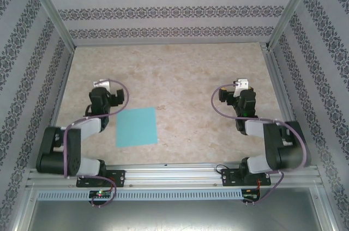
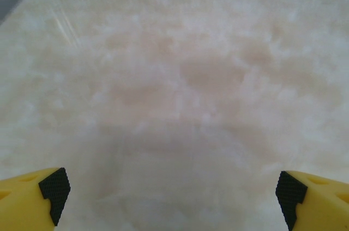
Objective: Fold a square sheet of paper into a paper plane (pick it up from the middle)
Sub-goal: Move the square sheet of paper to the center of the table.
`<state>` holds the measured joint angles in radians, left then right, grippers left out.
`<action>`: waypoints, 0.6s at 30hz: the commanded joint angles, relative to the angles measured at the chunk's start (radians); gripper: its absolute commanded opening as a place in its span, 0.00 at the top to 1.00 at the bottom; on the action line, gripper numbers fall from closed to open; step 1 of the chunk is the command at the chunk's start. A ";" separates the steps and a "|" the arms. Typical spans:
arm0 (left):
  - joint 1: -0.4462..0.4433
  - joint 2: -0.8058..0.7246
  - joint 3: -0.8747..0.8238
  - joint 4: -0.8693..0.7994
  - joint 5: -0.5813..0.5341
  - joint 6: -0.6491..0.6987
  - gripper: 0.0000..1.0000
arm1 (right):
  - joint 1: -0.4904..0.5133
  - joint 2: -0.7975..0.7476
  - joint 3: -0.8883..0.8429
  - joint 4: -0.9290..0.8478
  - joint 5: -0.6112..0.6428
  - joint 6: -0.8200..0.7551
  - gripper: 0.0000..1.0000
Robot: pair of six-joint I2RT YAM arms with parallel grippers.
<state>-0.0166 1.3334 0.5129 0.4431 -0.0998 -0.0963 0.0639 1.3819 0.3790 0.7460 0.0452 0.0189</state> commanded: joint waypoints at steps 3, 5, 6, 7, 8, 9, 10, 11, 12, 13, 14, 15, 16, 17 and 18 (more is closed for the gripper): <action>0.018 -0.206 0.217 -0.560 -0.033 -0.364 0.00 | 0.049 -0.247 0.223 -0.691 0.013 0.141 0.02; 0.022 -0.218 0.281 -0.766 0.029 -0.508 0.00 | 0.051 -0.300 0.277 -0.863 0.020 0.362 0.02; 0.024 -0.209 0.298 -0.805 0.132 -0.505 0.00 | 0.047 -0.318 0.296 -0.926 -0.010 0.451 0.02; 0.022 -0.188 0.304 -0.818 0.287 -0.505 0.00 | 0.030 -0.330 0.310 -0.952 -0.145 0.453 0.02; 0.016 -0.160 0.300 -0.816 0.422 -0.530 0.00 | 0.021 -0.338 0.319 -0.959 -0.284 0.438 0.02; 0.004 -0.133 0.292 -0.813 0.514 -0.549 0.00 | 0.023 -0.343 0.319 -0.961 -0.380 0.458 0.02; -0.021 -0.107 0.294 -0.837 0.567 -0.548 0.00 | 0.026 -0.345 0.322 -0.968 -0.433 0.488 0.02; -0.063 -0.098 0.298 -0.881 0.543 -0.543 0.00 | 0.035 -0.348 0.324 -0.980 -0.468 0.526 0.02; -0.108 -0.097 0.295 -0.922 0.494 -0.556 0.00 | 0.049 -0.350 0.323 -0.984 -0.507 0.539 0.02; -0.142 -0.094 0.286 -0.931 0.486 -0.568 0.00 | 0.067 -0.353 0.325 -0.995 -0.527 0.538 0.02; -0.179 -0.087 0.274 -0.929 0.499 -0.578 0.00 | 0.088 -0.353 0.334 -1.023 -0.523 0.537 0.02; -0.215 -0.076 0.270 -0.950 0.481 -0.592 0.00 | 0.111 -0.350 0.343 -1.049 -0.512 0.542 0.02; -0.245 -0.065 0.273 -0.976 0.452 -0.605 0.00 | 0.131 -0.345 0.351 -1.063 -0.510 0.551 0.02; -0.275 -0.054 0.275 -0.998 0.426 -0.609 0.00 | 0.157 -0.339 0.359 -1.073 -0.518 0.550 0.02; -0.295 -0.043 0.282 -1.024 0.393 -0.614 0.00 | 0.183 -0.333 0.369 -1.086 -0.512 0.542 0.02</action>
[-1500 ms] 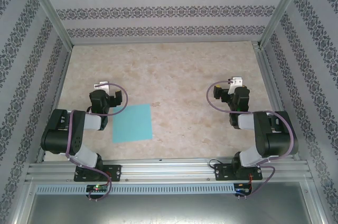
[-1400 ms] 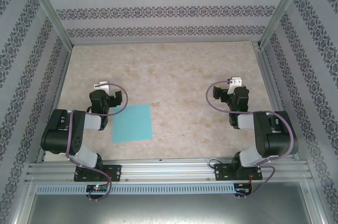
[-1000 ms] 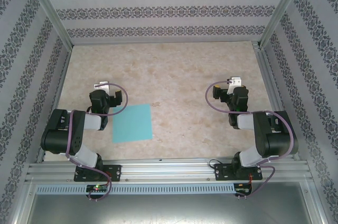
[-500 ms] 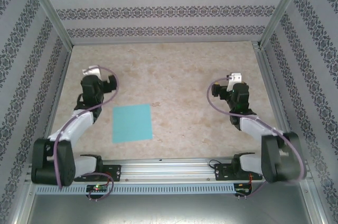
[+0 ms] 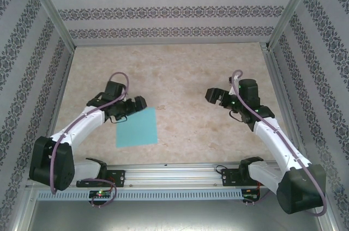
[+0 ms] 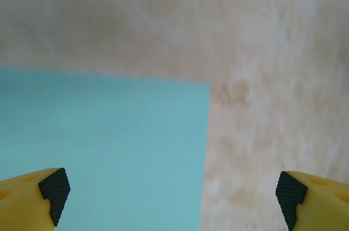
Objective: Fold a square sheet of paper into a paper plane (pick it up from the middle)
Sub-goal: Move the square sheet of paper to the center of the table.
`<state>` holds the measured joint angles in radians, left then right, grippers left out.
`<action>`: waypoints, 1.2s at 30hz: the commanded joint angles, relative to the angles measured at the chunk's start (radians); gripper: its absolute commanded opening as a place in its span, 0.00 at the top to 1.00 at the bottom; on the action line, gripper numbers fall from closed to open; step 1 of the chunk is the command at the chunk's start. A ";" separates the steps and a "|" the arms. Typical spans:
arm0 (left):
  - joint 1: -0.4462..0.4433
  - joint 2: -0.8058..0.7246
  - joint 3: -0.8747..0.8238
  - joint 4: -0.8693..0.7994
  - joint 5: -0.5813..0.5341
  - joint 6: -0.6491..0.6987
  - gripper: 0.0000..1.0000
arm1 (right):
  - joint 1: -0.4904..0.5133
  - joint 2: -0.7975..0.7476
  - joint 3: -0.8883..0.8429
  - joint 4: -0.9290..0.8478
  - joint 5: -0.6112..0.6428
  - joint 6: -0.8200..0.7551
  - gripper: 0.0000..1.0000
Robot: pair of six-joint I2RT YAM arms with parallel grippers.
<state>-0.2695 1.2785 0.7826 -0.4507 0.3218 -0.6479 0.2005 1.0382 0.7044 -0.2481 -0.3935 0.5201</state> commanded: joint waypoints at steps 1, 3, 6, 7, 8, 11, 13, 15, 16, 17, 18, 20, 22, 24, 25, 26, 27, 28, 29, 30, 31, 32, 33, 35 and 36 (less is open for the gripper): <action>-0.056 0.015 0.012 -0.142 -0.053 -0.070 0.00 | 0.070 0.017 0.055 -0.111 -0.048 0.037 0.02; -0.073 0.026 -0.003 -0.130 -0.061 -0.098 0.00 | 0.123 0.033 0.067 -0.137 0.008 0.037 0.02; -0.113 0.069 -0.023 -0.073 -0.038 -0.137 0.00 | 0.179 0.055 0.058 -0.139 0.064 0.044 0.02; -0.129 0.091 -0.022 -0.061 -0.041 -0.144 0.00 | 0.187 0.059 0.050 -0.137 0.075 0.051 0.02; -0.142 0.117 -0.014 -0.053 -0.038 -0.149 0.00 | 0.192 0.060 0.038 -0.131 0.082 0.061 0.02; -0.177 0.192 0.023 -0.045 -0.042 -0.173 0.00 | 0.196 0.050 0.009 -0.130 0.102 0.082 0.02; -0.201 0.232 0.035 -0.010 -0.024 -0.194 0.00 | 0.196 0.042 -0.009 -0.135 0.119 0.084 0.02; -0.236 0.280 0.062 0.006 -0.020 -0.216 0.00 | 0.195 0.031 -0.028 -0.149 0.141 0.076 0.02; -0.254 0.301 0.079 0.006 -0.023 -0.225 0.00 | 0.194 0.027 -0.036 -0.156 0.151 0.078 0.02; -0.271 0.324 0.099 0.010 -0.023 -0.234 0.00 | 0.194 0.024 -0.046 -0.158 0.159 0.081 0.02; -0.293 0.350 0.117 0.021 -0.022 -0.243 0.00 | 0.193 0.020 -0.056 -0.156 0.160 0.083 0.02; -0.329 0.395 0.153 0.048 -0.015 -0.261 0.00 | 0.192 0.019 -0.066 -0.163 0.170 0.087 0.02; -0.359 0.445 0.203 0.064 -0.008 -0.279 0.00 | 0.189 0.020 -0.064 -0.187 0.194 0.090 0.02; -0.387 0.492 0.254 0.101 0.016 -0.302 0.00 | 0.178 0.016 -0.057 -0.211 0.214 0.100 0.02; -0.398 0.509 0.279 0.119 0.024 -0.309 0.00 | 0.172 0.012 -0.058 -0.215 0.218 0.107 0.02; -0.410 0.523 0.309 0.126 0.024 -0.308 0.00 | 0.166 0.009 -0.060 -0.211 0.215 0.119 0.02; -0.418 0.530 0.345 0.111 0.013 -0.303 0.00 | 0.159 0.007 -0.062 -0.199 0.197 0.130 0.02; -0.421 0.527 0.370 0.095 -0.007 -0.300 0.00 | 0.157 0.010 -0.062 -0.182 0.171 0.138 0.02; -0.421 0.508 0.384 0.085 -0.032 -0.297 0.00 | 0.157 0.016 -0.062 -0.155 0.137 0.147 0.02; -0.419 0.479 0.388 0.072 -0.072 -0.296 0.00 | 0.160 0.026 -0.059 -0.124 0.101 0.159 0.03; -0.415 0.446 0.381 0.059 -0.112 -0.293 0.00 | 0.167 0.044 -0.054 -0.097 0.075 0.169 0.05; -0.408 0.404 0.364 0.041 -0.160 -0.292 0.00 | 0.178 0.068 -0.041 -0.069 0.051 0.183 0.06; -0.398 0.355 0.345 0.012 -0.211 -0.299 0.00 | 0.197 0.103 -0.023 -0.042 0.036 0.196 0.08; -0.368 0.260 0.292 -0.044 -0.299 -0.314 0.00 | 0.244 0.187 0.028 0.008 0.006 0.203 0.10; -0.349 0.203 0.252 -0.073 -0.342 -0.322 0.00 | 0.276 0.246 0.074 0.015 -0.007 0.198 0.13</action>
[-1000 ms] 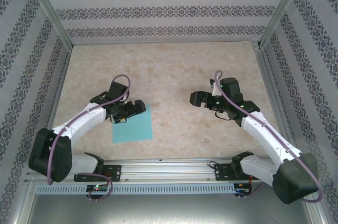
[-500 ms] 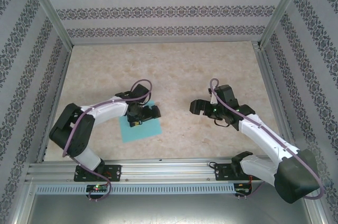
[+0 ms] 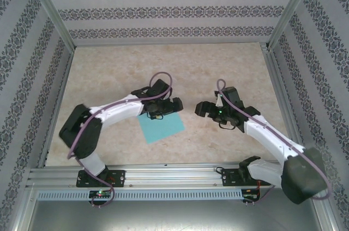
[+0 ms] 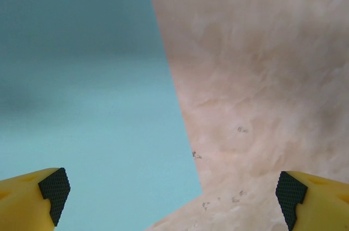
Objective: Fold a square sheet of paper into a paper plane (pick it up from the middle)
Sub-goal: Move the square sheet of paper to the center of the table, then rotate the square sheet of paper at the center of the table.
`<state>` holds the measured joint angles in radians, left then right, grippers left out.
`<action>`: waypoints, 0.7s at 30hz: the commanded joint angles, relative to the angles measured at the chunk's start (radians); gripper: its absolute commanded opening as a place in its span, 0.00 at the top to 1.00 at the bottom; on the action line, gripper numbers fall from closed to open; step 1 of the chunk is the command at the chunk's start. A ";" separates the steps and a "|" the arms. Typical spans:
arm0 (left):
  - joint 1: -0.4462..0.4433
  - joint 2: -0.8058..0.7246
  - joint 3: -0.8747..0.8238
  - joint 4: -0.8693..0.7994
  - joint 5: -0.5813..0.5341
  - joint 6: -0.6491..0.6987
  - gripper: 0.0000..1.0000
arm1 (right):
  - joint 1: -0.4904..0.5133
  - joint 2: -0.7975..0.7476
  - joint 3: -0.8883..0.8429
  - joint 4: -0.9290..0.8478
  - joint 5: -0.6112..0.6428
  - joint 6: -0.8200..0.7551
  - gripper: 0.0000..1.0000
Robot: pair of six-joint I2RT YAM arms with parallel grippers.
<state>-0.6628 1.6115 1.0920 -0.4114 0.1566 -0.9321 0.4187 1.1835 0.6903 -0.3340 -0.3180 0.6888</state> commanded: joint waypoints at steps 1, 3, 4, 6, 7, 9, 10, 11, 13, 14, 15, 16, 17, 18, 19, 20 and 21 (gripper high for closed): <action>0.062 -0.189 -0.094 -0.128 -0.213 -0.043 0.00 | 0.083 0.155 0.132 0.101 -0.096 0.026 0.15; 0.101 -0.332 -0.187 -0.159 -0.286 -0.057 0.00 | 0.137 0.282 0.236 0.103 -0.146 0.017 0.18; 0.120 -0.395 -0.227 -0.164 -0.304 -0.058 0.00 | 0.157 0.336 0.280 0.104 -0.163 0.018 0.21; 0.156 -0.535 -0.314 -0.170 -0.337 -0.057 0.00 | 0.199 0.444 0.376 0.088 -0.170 0.021 0.23; 0.167 -0.582 -0.345 -0.168 -0.345 -0.049 0.00 | 0.215 0.498 0.420 0.068 -0.164 0.016 0.25; 0.192 -0.689 -0.400 -0.173 -0.351 -0.035 0.00 | 0.241 0.599 0.515 0.006 -0.130 0.012 0.27; 0.197 -0.724 -0.415 -0.180 -0.356 -0.032 0.00 | 0.251 0.635 0.553 -0.012 -0.125 0.006 0.28; 0.202 -0.756 -0.431 -0.183 -0.359 -0.027 0.00 | 0.263 0.673 0.591 -0.024 -0.124 -0.001 0.28; 0.207 -0.801 -0.453 -0.184 -0.360 -0.015 0.00 | 0.281 0.735 0.656 -0.039 -0.142 -0.005 0.29; 0.209 -0.815 -0.461 -0.181 -0.356 -0.009 0.00 | 0.287 0.767 0.684 -0.045 -0.154 -0.003 0.29; 0.210 -0.823 -0.466 -0.174 -0.351 0.002 0.00 | 0.289 0.791 0.704 -0.059 -0.148 0.004 0.29; 0.211 -0.823 -0.470 -0.164 -0.342 0.014 0.00 | 0.291 0.809 0.719 -0.074 -0.129 0.010 0.29; 0.212 -0.823 -0.469 -0.158 -0.336 0.022 0.00 | 0.291 0.823 0.724 -0.079 -0.117 0.012 0.30; 0.212 -0.817 -0.469 -0.153 -0.328 0.029 0.00 | 0.290 0.834 0.724 -0.082 -0.106 0.018 0.30; 0.213 -0.810 -0.466 -0.146 -0.319 0.042 0.00 | 0.289 0.847 0.721 -0.083 -0.097 0.022 0.30; 0.213 -0.803 -0.463 -0.142 -0.314 0.052 0.00 | 0.288 0.856 0.717 -0.082 -0.094 0.027 0.30; 0.213 -0.794 -0.460 -0.137 -0.307 0.061 0.00 | 0.284 0.865 0.710 -0.082 -0.094 0.031 0.30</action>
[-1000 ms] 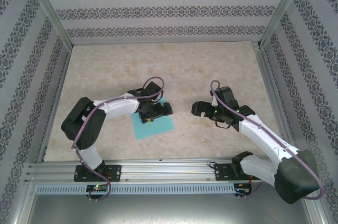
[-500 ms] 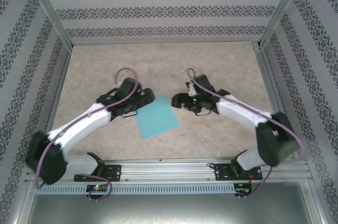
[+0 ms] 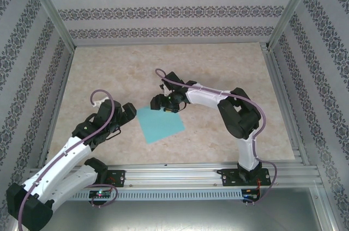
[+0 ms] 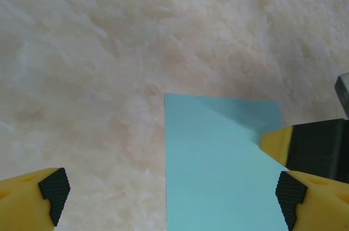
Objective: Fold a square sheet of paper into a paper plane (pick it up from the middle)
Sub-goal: Rotate the square sheet of paper at the center of the table, then fold the square sheet of paper in half at the center of the table.
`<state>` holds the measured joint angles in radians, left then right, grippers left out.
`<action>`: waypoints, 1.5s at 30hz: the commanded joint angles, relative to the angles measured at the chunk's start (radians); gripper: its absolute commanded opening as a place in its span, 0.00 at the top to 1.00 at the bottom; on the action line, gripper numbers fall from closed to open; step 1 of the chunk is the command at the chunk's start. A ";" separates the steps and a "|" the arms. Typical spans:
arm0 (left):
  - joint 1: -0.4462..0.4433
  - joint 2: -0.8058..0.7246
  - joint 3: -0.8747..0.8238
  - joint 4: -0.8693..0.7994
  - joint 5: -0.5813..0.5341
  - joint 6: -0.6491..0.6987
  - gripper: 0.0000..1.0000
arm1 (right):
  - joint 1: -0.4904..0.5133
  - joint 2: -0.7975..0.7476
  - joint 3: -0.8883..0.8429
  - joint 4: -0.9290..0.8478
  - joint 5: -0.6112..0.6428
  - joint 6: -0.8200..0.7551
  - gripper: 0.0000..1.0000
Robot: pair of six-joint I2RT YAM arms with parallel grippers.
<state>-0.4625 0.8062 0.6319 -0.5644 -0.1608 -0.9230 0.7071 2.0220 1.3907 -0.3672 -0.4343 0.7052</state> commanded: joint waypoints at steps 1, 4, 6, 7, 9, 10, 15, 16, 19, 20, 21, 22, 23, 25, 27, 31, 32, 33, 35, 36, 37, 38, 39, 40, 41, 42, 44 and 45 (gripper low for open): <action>0.011 0.019 0.005 0.020 0.015 0.060 0.00 | -0.009 0.033 -0.002 -0.042 0.019 0.018 0.31; 0.012 0.046 0.014 0.048 0.054 0.085 0.00 | -0.029 0.018 -0.057 -0.024 0.040 0.034 0.34; 0.012 0.067 0.016 0.074 0.090 0.095 0.00 | -0.044 -0.014 -0.111 0.001 0.067 0.051 0.35; 0.013 0.080 0.018 0.088 0.112 0.100 0.00 | -0.051 -0.031 -0.141 0.011 0.079 0.066 0.36; 0.011 0.108 0.022 0.117 0.150 0.107 0.00 | -0.068 -0.069 -0.202 0.015 0.130 0.102 0.37; 0.012 0.125 0.025 0.134 0.171 0.113 0.00 | -0.076 -0.094 -0.237 0.024 0.158 0.117 0.38; 0.011 0.223 0.057 0.190 0.256 0.136 0.00 | -0.112 -0.213 -0.365 0.011 0.279 0.189 0.39; 0.012 0.246 0.067 0.199 0.275 0.136 0.00 | -0.120 -0.239 -0.394 0.001 0.311 0.215 0.41; 0.009 0.320 0.096 0.221 0.326 0.145 0.00 | -0.141 -0.291 -0.454 0.035 0.330 0.259 0.43; 0.009 0.341 0.106 0.226 0.340 0.145 0.00 | -0.143 -0.302 -0.455 0.023 0.342 0.269 0.43; 0.008 0.366 0.116 0.232 0.355 0.147 0.00 | -0.141 -0.314 -0.452 0.011 0.359 0.268 0.43; 0.007 0.389 0.125 0.240 0.370 0.151 0.00 | -0.137 -0.327 -0.446 0.007 0.358 0.251 0.42; 0.007 0.407 0.132 0.244 0.381 0.153 0.00 | -0.131 -0.344 -0.436 0.008 0.358 0.227 0.41; 0.004 0.441 0.152 0.248 0.396 0.160 0.00 | -0.114 -0.372 -0.392 -0.018 0.358 0.142 0.38; 0.001 0.464 0.167 0.250 0.403 0.169 0.00 | -0.094 -0.372 -0.313 -0.117 0.389 0.064 0.34; 0.002 0.482 0.177 0.258 0.396 0.180 0.00 | -0.034 -0.318 -0.170 -0.351 0.541 -0.052 0.22; 0.002 0.483 0.180 0.259 0.396 0.181 0.00 | -0.021 -0.304 -0.152 -0.378 0.557 -0.072 0.21; 0.002 0.484 0.178 0.259 0.393 0.180 0.00 | -0.010 -0.287 -0.134 -0.404 0.575 -0.085 0.18; 0.001 0.483 0.172 0.265 0.387 0.175 0.00 | 0.007 -0.261 -0.111 -0.430 0.574 -0.113 0.12; 0.001 0.484 0.168 0.266 0.384 0.174 0.00 | 0.014 -0.247 -0.102 -0.442 0.578 -0.120 0.10; 0.002 0.482 0.167 0.263 0.382 0.173 0.00 | 0.020 -0.238 -0.095 -0.452 0.582 -0.120 0.08; 0.002 0.481 0.167 0.261 0.378 0.174 0.00 | 0.023 -0.230 -0.093 -0.451 0.568 -0.125 0.06; 0.001 0.478 0.163 0.259 0.374 0.173 0.00 | 0.022 -0.222 -0.090 -0.450 0.550 -0.132 0.04; 0.001 0.471 0.159 0.261 0.368 0.169 0.00 | 0.023 -0.211 -0.086 -0.453 0.541 -0.136 0.03; 0.002 0.467 0.154 0.262 0.365 0.167 0.00 | 0.024 -0.201 -0.083 -0.454 0.525 -0.140 0.02; 0.002 0.463 0.151 0.264 0.365 0.167 0.00 | 0.023 -0.190 -0.080 -0.452 0.508 -0.146 0.02; 0.002 0.458 0.149 0.262 0.363 0.168 0.00 | 0.025 -0.169 -0.071 -0.455 0.500 -0.151 0.02; 0.002 0.459 0.147 0.264 0.359 0.165 0.00 | 0.025 -0.156 -0.067 -0.459 0.499 -0.155 0.02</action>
<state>-0.4625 1.2854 0.7803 -0.3275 0.2203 -0.7689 0.7292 1.8397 1.2888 -0.7792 0.0757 0.5850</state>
